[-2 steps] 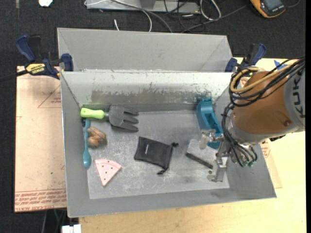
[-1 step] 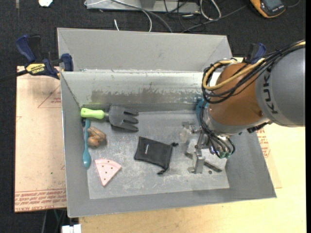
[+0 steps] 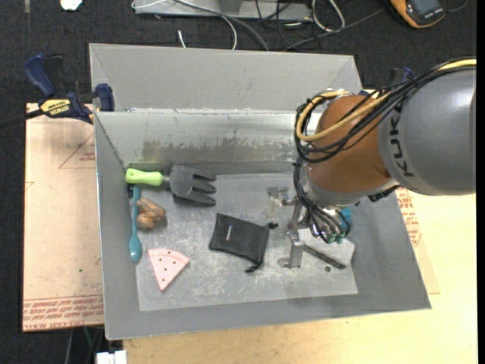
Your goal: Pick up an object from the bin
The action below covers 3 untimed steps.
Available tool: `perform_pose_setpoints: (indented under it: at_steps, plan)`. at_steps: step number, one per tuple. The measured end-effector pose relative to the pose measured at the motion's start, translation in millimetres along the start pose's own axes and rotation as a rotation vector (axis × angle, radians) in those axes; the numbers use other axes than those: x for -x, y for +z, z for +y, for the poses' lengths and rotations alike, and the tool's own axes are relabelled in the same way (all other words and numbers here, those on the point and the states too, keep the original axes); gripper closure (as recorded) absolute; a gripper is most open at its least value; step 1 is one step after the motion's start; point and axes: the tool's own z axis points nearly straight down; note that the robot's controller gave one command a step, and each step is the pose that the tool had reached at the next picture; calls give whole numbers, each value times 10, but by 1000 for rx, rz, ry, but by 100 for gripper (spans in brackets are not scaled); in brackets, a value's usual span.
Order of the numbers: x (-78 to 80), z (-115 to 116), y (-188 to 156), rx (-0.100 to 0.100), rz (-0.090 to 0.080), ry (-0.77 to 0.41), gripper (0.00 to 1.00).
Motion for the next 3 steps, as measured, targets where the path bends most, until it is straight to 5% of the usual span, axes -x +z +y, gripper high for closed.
perform_pose_setpoints:
  at_steps: [1,2,3]
  plan:
    - [53,234,-526,-1,6,-100,0]
    - [157,288,-303,0,-6,-53,0]
    - [-39,541,-45,2,-6,-31,0]
